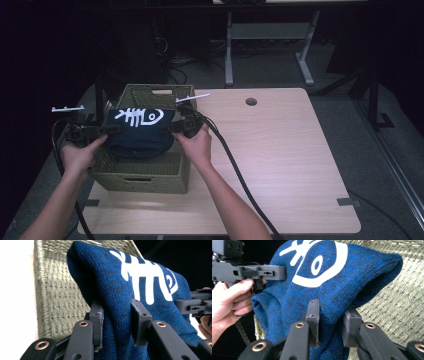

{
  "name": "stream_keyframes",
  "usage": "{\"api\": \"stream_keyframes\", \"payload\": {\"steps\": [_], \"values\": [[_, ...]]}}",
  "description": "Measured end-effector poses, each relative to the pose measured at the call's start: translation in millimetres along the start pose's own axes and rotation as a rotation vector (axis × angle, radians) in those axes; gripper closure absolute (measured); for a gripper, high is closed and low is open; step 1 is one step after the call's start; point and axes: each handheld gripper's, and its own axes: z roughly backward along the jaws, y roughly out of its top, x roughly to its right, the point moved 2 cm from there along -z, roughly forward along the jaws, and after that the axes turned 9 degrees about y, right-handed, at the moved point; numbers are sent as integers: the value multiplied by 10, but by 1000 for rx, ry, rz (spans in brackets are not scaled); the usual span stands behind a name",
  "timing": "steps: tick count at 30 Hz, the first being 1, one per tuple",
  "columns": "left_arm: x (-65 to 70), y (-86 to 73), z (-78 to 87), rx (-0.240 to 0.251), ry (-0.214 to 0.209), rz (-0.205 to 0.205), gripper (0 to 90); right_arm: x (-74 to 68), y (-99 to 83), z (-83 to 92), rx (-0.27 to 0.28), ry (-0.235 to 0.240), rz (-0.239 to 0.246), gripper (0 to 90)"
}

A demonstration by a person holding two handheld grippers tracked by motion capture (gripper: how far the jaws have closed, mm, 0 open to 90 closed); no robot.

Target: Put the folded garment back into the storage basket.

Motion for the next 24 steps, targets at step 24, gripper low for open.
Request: {"api": "stream_keyframes", "payload": {"steps": [24], "values": [[-23, -52, -170, -111, 71, -63, 637, 67, -93, -47, -55, -72, 29, 670]]}}
